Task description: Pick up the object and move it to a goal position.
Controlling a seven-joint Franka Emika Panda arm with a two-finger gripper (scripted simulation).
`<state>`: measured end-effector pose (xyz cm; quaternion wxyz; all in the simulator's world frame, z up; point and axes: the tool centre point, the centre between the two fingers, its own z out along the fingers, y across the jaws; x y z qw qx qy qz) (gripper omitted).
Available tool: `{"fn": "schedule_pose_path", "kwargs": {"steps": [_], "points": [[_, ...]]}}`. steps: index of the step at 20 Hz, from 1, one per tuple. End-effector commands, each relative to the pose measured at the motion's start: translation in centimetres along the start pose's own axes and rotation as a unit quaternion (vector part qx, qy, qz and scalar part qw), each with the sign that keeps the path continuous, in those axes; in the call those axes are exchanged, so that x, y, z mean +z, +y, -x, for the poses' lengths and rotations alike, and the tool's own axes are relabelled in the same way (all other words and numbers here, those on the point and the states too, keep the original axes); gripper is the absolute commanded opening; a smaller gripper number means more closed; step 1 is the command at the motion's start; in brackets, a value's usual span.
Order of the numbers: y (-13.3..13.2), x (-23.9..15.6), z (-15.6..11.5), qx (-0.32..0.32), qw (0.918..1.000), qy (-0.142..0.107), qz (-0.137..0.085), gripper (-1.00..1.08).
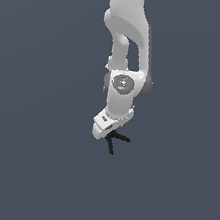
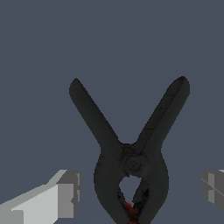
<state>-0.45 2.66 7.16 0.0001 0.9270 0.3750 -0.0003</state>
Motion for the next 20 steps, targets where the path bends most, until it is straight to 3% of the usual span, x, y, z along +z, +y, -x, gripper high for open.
{"fn": "schedule_pose_path", "kwargs": {"steps": [1,8,20], "points": [[0.0,0.2,0.0,-0.008,1.0,0.0,0.0,1.0],[-0.1,0.7,0.0,-0.007,1.0,0.0,0.0,1.0],[-0.1,5.2,0.1,-0.01,1.0,0.0,0.0,1.0]]}}
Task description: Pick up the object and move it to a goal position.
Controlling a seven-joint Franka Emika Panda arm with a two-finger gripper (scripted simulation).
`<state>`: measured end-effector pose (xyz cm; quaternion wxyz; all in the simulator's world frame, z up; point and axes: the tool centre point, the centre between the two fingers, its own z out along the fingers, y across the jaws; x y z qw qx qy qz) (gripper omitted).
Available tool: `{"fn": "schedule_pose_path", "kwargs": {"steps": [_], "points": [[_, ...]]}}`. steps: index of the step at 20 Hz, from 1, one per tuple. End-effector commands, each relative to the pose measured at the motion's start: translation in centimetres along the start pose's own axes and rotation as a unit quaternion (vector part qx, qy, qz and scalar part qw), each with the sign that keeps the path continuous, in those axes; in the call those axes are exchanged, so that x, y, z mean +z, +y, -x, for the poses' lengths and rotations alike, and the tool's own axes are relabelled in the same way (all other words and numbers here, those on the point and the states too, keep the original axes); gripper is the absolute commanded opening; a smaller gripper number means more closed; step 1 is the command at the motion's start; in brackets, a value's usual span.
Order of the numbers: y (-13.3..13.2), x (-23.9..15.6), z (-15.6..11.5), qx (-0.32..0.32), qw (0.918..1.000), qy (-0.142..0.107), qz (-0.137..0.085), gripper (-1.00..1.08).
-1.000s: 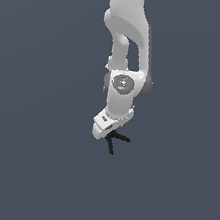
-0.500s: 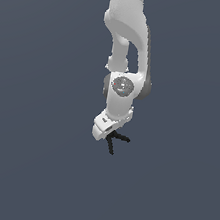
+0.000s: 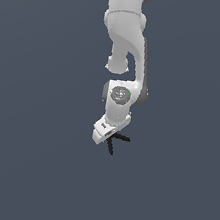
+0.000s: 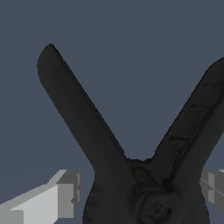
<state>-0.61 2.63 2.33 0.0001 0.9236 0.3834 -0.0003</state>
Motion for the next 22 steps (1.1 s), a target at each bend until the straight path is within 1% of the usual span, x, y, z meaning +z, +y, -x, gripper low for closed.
{"fn": "schedule_pose_path", "kwargs": {"steps": [1,2,3,15,22], "points": [[0.0,0.4,-0.1,0.0,1.0,0.0,0.0,1.0],[0.0,0.4,-0.1,0.0,1.0,0.0,0.0,1.0],[0.0,0.4,-0.1,0.0,1.0,0.0,0.0,-1.0],[0.1,0.2,0.0,0.0,1.0,0.0,0.001,-1.0],[0.8,-1.9,0.8,0.0,1.0,0.0,0.001,-1.0]]}}
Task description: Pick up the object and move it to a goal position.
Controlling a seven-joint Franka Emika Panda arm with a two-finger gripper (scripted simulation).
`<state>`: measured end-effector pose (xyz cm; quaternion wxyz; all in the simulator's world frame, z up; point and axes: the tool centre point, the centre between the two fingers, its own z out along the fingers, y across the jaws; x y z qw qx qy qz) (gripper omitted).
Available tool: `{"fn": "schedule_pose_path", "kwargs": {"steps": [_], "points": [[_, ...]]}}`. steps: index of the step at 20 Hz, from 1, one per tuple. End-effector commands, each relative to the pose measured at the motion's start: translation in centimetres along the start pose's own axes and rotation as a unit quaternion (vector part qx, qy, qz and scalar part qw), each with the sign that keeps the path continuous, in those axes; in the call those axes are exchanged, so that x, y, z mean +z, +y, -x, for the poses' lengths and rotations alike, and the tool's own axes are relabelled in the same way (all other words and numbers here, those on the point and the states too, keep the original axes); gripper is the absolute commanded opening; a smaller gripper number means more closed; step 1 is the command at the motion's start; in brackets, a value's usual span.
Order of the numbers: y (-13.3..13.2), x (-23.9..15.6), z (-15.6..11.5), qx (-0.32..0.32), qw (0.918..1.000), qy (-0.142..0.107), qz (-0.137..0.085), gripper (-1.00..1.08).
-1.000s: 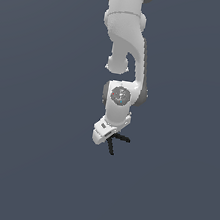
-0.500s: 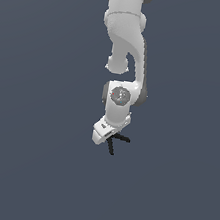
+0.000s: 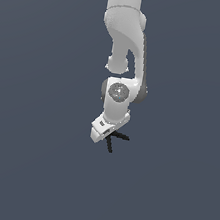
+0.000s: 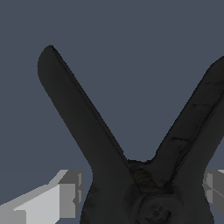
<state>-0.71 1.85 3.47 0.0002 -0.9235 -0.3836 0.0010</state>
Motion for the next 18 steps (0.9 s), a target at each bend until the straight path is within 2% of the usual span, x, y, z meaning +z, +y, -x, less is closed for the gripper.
{"fn": "schedule_pose_path", "kwargs": {"steps": [1,8,18], "points": [[0.4,-1.3,0.4,0.0,1.0,0.001,0.001,-1.0],[2.0,-6.6,2.4,0.0,1.0,0.001,0.001,-1.0],[5.3,-17.8,6.6,-0.001,1.0,0.002,0.0,-1.0]]}}
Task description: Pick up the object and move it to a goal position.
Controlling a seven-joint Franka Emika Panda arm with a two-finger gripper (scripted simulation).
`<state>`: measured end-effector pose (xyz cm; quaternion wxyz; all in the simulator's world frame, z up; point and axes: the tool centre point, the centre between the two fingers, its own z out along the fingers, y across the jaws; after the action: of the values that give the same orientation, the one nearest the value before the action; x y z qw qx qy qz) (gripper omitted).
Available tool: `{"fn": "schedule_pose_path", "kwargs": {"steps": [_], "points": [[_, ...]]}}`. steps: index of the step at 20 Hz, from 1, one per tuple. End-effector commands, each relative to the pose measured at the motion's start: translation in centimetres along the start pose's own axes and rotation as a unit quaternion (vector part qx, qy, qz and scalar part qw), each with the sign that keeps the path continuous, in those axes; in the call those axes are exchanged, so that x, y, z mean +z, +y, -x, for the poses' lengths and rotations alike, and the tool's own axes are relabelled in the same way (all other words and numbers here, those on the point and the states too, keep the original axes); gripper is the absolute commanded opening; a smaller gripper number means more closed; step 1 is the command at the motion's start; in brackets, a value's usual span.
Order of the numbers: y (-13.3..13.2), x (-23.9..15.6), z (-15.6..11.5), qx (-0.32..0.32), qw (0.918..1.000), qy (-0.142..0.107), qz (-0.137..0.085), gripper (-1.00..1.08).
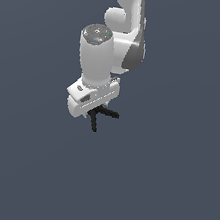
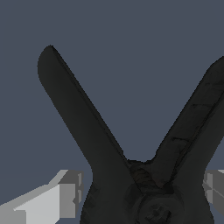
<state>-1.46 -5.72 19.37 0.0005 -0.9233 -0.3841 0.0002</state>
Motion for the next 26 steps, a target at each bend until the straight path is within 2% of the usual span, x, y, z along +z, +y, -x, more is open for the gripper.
{"fn": "schedule_pose_path", "kwargs": {"steps": [1,17,26], "points": [[0.8,-3.0,1.1,0.0,1.0,0.001,0.0,-1.0],[6.2,-20.1,7.2,0.0,1.0,0.001,0.0,-1.0],[8.6,-26.7,9.5,0.0,1.0,0.0,0.0,-1.0]]}}
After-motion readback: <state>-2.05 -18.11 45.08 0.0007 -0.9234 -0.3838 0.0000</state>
